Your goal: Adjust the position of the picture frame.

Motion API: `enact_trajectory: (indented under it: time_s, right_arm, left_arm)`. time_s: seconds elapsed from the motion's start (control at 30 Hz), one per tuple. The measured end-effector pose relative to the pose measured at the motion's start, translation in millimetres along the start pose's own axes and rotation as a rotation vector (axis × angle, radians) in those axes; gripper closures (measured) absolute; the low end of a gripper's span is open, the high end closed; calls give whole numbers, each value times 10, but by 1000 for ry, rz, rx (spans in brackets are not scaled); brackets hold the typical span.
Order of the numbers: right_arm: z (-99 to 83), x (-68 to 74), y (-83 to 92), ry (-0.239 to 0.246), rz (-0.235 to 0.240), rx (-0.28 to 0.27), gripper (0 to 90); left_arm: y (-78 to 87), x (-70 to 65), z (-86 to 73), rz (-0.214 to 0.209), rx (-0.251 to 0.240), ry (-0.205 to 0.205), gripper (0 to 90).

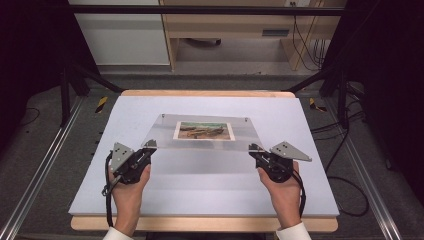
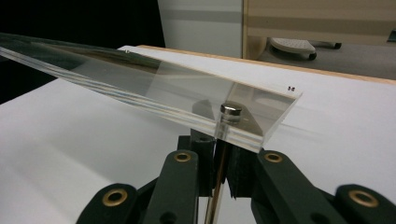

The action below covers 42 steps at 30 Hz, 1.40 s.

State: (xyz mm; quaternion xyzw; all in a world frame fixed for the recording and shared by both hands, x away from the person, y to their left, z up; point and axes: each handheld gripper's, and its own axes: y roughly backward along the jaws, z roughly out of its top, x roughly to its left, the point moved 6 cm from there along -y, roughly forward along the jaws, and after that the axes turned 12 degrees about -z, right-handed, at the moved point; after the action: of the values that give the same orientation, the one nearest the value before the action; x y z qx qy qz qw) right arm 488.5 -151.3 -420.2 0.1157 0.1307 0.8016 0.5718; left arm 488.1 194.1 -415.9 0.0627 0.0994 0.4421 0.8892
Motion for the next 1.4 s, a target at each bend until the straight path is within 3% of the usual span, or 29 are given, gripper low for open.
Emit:
enact_trajectory:
  time_s: [0.1, 0.57, 1.4]
  right_arm:
    - [-38, -75, -1, -1, -17, 7, 830]
    - [-85, -280, 15, -24, -55, 19, 834]
    - [-155, -337, -101, -12, -84, 41, 832]
  left_arm:
    - [-67, -50, -48, -4, 11, -16, 833]
    - [-262, -150, -114, -36, 13, -6, 829]
    - [-337, -128, -197, -34, 22, -6, 826]
